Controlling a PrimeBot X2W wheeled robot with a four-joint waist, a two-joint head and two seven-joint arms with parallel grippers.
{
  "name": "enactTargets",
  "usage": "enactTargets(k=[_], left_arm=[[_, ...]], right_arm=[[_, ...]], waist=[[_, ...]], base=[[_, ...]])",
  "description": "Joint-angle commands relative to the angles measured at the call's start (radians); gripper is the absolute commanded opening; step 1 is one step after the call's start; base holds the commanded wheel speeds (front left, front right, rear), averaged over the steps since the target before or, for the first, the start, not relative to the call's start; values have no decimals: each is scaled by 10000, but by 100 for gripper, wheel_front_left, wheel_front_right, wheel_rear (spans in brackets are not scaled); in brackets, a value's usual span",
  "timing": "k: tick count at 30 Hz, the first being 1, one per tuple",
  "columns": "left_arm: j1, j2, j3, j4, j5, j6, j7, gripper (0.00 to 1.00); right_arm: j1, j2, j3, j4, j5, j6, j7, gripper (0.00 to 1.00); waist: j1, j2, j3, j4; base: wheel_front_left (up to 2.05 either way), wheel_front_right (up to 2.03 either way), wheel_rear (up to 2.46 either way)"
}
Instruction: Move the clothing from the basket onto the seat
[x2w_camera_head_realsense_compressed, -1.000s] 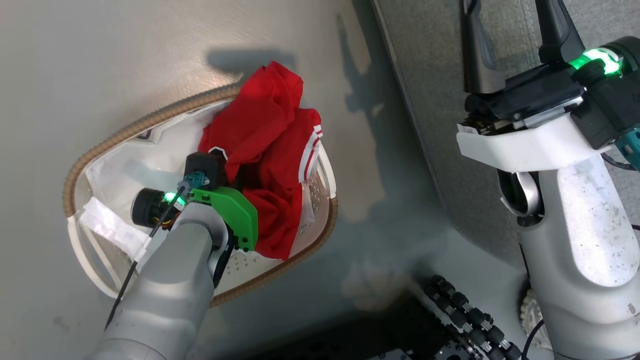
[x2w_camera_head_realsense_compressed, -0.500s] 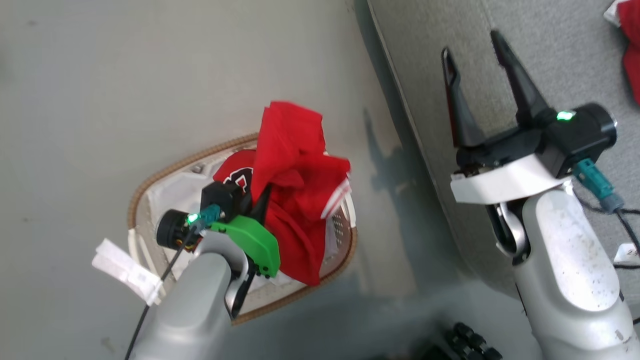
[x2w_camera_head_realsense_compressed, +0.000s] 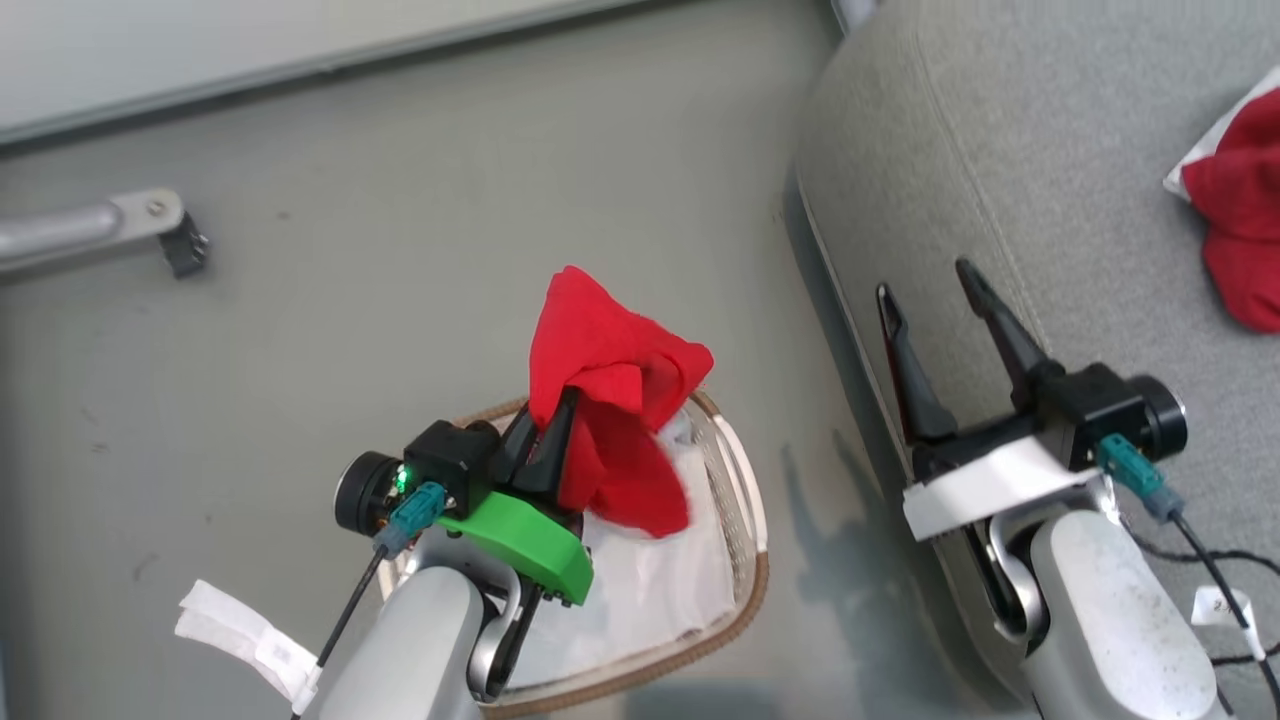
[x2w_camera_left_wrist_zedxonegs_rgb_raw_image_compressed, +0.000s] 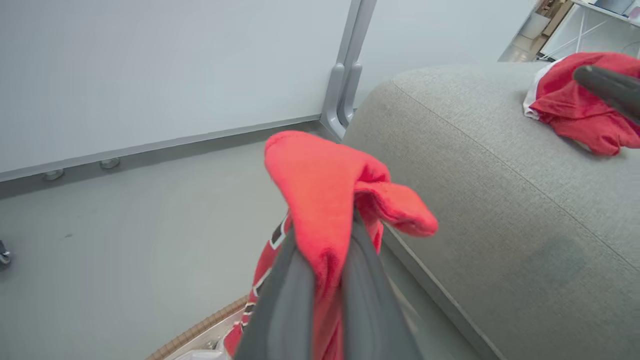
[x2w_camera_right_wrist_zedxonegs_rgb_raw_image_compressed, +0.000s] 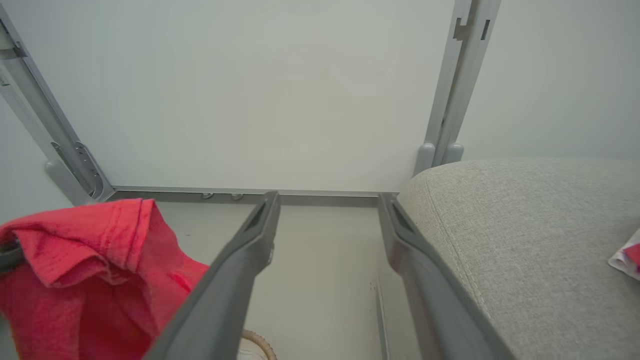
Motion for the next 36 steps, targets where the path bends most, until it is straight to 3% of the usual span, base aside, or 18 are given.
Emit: enactTargets(k=[1, 12, 25, 30, 36], left_arm=[[258, 26, -7, -235, 116, -27, -7, 0], [58, 28, 247, -1879, 355, -29, -7, 0], [-74, 28, 35, -2586, 399, -30, -7, 0], [-194, 26, -515, -2766, 202, -29, -7, 0], [-310, 28, -1287, -2795, -56, 10, -7, 0]], right_arm=[[309, -2, -19, 85, 12, -14, -20, 100], [1238, 70, 471, 484, 8, -14, -20, 100], [389, -322, 4137, 279, 567, -14, -20, 100], [-464, -111, 4827, 1281, 368, -14, -20, 100], [-1115, 217, 4574, 2406, -137, -14, -20, 100]], waist=[[1, 0, -1273, 773], [1, 0, -2316, 997], [1, 0, -2566, 1219], [1, 0, -2579, 1570], [1, 0, -2590, 2245]], base=[[0, 0, 0], [0, 0, 0], [0, 0, 0], [0, 0, 0], [0, 0, 0]])
